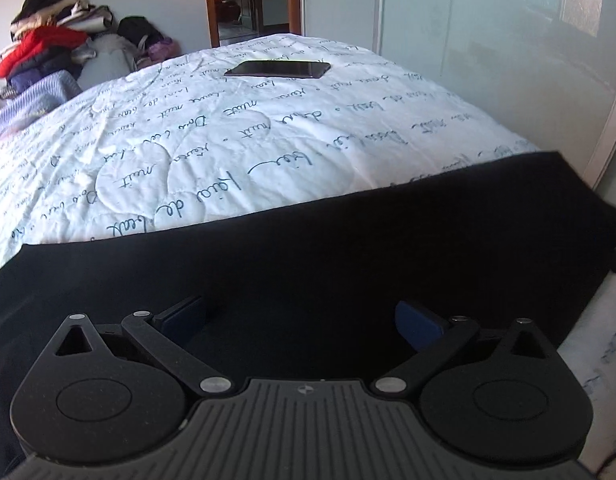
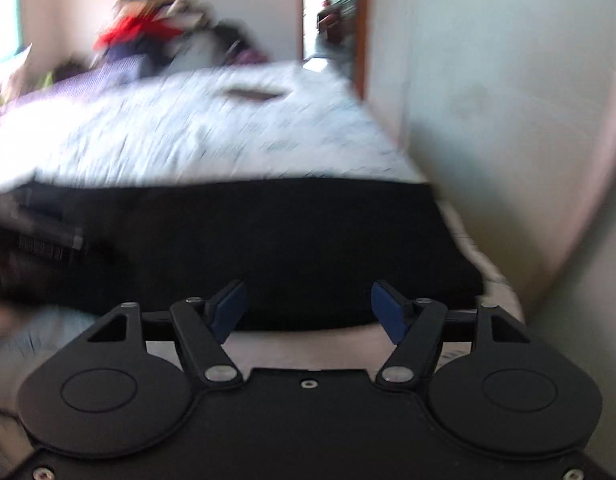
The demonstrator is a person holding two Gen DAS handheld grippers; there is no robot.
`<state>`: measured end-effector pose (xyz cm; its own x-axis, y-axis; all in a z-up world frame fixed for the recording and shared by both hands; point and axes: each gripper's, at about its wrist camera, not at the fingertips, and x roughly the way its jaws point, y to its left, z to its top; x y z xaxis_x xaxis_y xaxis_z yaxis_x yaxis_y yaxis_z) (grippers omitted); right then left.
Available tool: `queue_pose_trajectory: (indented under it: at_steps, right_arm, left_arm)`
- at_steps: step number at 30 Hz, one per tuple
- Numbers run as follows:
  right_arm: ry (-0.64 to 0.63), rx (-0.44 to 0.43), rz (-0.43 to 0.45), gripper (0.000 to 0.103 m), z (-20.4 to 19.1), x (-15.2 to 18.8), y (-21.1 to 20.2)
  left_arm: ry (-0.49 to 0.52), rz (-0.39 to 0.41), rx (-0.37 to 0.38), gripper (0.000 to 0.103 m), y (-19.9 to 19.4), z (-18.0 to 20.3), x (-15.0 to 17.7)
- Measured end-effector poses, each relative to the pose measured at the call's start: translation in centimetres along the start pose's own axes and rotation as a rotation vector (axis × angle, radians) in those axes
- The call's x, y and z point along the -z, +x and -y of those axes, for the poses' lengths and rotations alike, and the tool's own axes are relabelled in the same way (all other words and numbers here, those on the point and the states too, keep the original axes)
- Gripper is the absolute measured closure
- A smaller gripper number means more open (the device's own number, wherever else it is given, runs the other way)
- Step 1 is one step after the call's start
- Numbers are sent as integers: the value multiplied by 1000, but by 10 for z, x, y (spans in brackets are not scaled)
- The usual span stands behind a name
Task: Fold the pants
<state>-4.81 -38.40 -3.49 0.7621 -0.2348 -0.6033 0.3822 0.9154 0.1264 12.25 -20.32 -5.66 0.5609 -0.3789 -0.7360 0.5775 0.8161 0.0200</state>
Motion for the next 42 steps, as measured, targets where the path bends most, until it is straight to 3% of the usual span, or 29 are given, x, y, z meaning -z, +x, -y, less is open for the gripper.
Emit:
queue_pose_trajectory:
  at_steps: [3, 6, 8, 12, 15, 17, 19, 21, 24, 27, 31, 33, 35, 42]
  right_arm:
    - [258, 11, 14, 29, 43, 9, -5]
    - [447, -54, -7, 29, 73, 21, 4]
    - [484, -68, 5, 29, 77, 21, 10]
    - [532, -95, 33, 27, 79, 18, 27]
    - [676, -138, 85, 27, 92, 21, 32]
    - [778, -155, 114, 37, 100, 29, 31]
    - [828, -137, 121, 69, 104, 35, 30]
    - [854, -127, 125, 82, 104, 38, 31]
    - [819, -129, 144, 87, 98, 34, 25]
    - [742, -124, 162, 89, 93, 24, 18]
    - [453, -72, 184, 89, 53, -2, 9]
    - [273, -48, 185, 89, 23, -12, 5]
    - [174, -84, 165, 89, 1, -16, 7]
    - [31, -254, 108, 89, -45, -13, 8]
  left_arm:
    - [-7, 25, 60, 0, -5, 7, -2]
    - [89, -5, 26, 0, 8, 26, 3]
    - [103, 27, 7, 0, 12, 30, 9]
    - [72, -13, 26, 2, 10, 26, 0]
    - [21, -13, 56, 1, 4, 20, -7]
    - [-4, -14, 78, 1, 2, 17, -10]
    - [-27, -32, 116, 1, 3, 14, -15]
    - [-56, -67, 161, 2, 9, 11, -20]
    - [-88, -108, 202, 4, 17, 10, -33]
    - [-118, -152, 324, 7, 22, 9, -52]
    - [-233, -176, 462, 6, 27, 11, -73]
    - [-273, -180, 565, 5, 30, 16, -81]
    - [-323, -192, 676, 3, 34, 20, -87]
    - [-410, -210, 705, 2, 56, 40, -95]
